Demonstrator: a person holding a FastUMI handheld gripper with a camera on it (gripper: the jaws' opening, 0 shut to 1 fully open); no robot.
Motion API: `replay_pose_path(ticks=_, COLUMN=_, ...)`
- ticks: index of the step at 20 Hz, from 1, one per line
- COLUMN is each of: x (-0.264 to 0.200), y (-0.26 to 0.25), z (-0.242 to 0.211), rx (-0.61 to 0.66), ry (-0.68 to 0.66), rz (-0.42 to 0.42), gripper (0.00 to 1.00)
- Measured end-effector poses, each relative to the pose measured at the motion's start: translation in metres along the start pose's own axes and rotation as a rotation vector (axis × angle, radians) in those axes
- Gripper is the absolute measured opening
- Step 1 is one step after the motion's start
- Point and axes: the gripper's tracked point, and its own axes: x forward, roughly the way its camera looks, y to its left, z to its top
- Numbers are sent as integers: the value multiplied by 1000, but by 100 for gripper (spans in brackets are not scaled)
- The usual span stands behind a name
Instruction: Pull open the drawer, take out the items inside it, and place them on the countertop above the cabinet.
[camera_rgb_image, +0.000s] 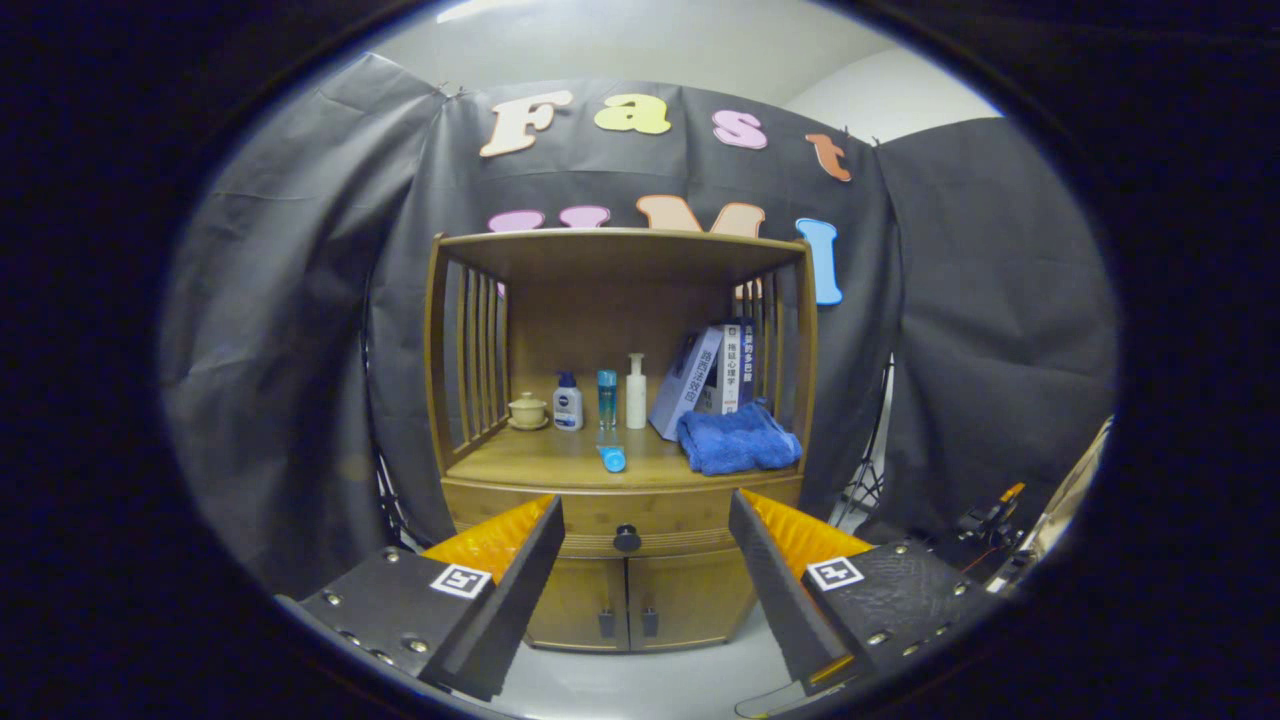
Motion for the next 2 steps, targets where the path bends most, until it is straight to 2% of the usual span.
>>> replay_pose_path(ticks=2, x=-2, y=-3, z=2, rx=7, ry=-1, rz=-2, gripper=99)
